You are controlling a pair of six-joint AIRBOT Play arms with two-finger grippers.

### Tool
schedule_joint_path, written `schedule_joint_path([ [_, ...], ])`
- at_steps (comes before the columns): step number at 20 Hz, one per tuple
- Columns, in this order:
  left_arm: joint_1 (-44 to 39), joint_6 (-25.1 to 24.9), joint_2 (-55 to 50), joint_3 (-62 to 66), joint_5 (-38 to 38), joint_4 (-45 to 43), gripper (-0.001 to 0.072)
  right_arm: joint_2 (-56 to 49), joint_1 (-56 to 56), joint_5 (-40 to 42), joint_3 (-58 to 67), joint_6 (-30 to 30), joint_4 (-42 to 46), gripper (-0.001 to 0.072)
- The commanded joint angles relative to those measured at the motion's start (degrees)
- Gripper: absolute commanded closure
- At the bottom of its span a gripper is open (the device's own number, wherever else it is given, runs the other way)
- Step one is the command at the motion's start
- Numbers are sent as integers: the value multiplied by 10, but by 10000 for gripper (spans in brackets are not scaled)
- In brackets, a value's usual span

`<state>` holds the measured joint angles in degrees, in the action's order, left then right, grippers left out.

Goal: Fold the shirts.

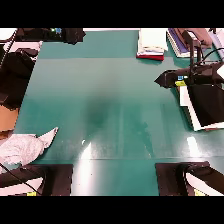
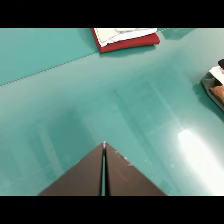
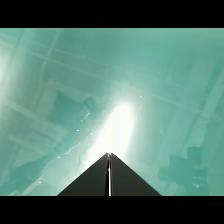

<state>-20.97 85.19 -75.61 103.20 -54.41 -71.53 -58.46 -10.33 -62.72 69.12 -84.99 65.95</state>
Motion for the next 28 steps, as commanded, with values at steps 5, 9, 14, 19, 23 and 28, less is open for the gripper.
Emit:
schedule_joint_path([
  [5, 18, -3, 33, 1, -82, -38, 686, 0, -1, -3, 1, 0, 0, 695],
  [9, 100, 5, 121, -70, -197, -96, 687, 0, -1, -5, 1, 0, 0, 695],
  [14, 212, 29, 301, -315, -219, -195, 685, 0, -1, -7, 0, 0, 0, 695],
  [19, 316, 31, 341, -516, -291, -303, 97, 0, -1, -9, 0, 0, 0, 695],
  [23, 356, 34, 341, -640, -261, -304, 97, 0, -1, -9, 0, 0, 0, 695],
  [28, 358, 52, 341, -730, -222, -305, 98, 0, -1, -8, 0, 0, 0, 695],
])
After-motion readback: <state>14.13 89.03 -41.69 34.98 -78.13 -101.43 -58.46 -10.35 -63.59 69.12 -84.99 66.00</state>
